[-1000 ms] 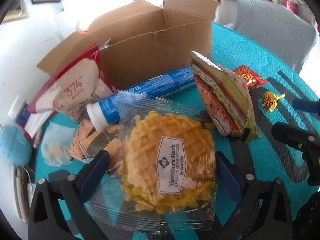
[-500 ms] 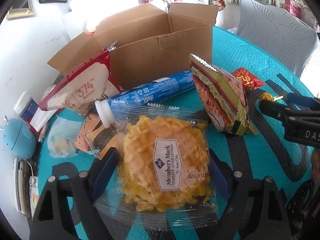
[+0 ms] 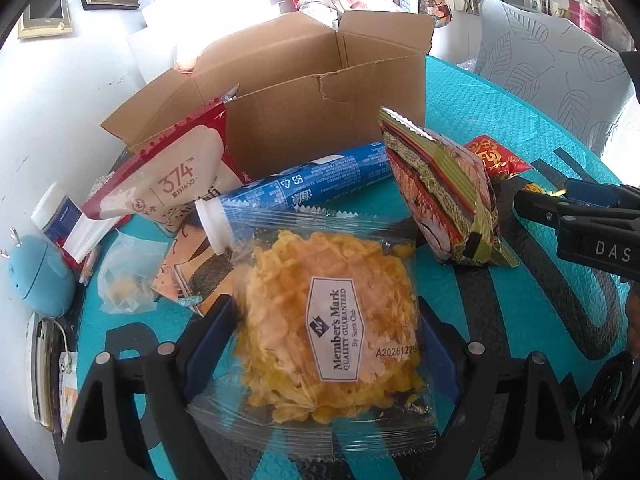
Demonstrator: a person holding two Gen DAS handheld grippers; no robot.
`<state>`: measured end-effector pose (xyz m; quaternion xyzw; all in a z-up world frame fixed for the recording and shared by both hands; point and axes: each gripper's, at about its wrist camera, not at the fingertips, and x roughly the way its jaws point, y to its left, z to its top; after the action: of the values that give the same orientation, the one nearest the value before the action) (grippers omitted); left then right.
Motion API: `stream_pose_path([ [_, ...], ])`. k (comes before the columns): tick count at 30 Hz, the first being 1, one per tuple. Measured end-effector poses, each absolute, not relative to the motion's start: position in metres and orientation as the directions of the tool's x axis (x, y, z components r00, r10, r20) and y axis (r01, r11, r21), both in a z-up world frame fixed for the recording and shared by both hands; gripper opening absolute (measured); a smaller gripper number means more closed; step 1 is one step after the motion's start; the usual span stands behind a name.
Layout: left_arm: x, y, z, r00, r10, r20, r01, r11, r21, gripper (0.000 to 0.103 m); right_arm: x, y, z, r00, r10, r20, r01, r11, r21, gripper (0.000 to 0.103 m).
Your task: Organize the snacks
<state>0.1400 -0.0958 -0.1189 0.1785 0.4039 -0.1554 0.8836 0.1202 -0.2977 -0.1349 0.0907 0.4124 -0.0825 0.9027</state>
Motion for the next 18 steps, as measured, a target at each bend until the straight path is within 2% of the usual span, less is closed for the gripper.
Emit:
stream_pose_path([
  [11,0.138,-0.092,-0.116,0.627,-0.131,-0.768,0.425,0.883,0.197,0.086,0.102,-0.3,-0.133,0.662,-0.044,-0.748,0.199,0.973,0.118,0.082],
  [18,0.132,-0.079,-0.107,0.595,-0.169,-0.786,0.432,0.892,0.136,0.085,0.092,-0.293,-0.132,0.658,0.009,-0.753,0.16,0.976,0.151,0.082],
])
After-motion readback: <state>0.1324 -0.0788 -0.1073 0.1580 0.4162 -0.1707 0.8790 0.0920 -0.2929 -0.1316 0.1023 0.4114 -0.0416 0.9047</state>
